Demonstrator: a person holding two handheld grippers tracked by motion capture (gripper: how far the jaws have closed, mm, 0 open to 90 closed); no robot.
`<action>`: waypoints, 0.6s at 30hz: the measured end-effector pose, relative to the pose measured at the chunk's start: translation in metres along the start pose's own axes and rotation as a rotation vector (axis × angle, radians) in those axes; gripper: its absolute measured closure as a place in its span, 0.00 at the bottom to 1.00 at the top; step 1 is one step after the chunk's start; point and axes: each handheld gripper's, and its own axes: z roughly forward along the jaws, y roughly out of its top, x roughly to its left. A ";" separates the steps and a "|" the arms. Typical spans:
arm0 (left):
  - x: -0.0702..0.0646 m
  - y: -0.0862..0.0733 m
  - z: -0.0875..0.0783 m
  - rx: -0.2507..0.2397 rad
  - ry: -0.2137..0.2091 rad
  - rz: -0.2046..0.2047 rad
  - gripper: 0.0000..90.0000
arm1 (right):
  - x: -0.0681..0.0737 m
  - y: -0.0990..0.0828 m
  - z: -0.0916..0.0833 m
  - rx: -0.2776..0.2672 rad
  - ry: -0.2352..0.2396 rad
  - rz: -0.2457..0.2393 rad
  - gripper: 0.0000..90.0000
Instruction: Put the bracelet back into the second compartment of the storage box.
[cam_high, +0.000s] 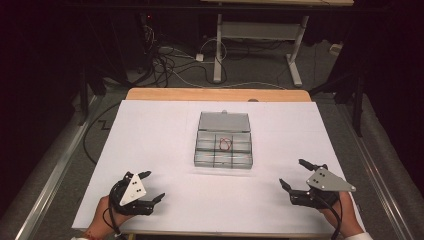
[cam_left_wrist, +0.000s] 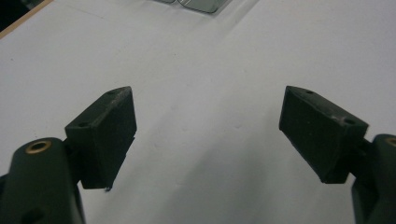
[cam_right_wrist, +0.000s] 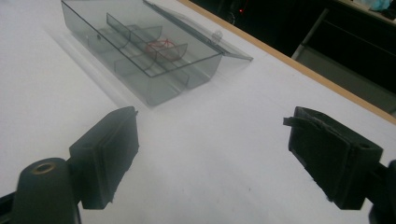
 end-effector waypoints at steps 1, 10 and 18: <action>0.000 0.000 0.000 0.000 0.000 0.000 0.20 | -0.001 -0.003 -0.001 0.003 -0.002 0.005 0.19; 0.000 0.000 0.000 0.001 -0.001 -0.002 0.20 | -0.004 -0.021 -0.009 0.025 -0.008 0.023 0.19; 0.000 -0.002 0.000 0.006 0.000 -0.004 0.20 | -0.006 -0.039 -0.012 0.058 -0.019 0.039 0.19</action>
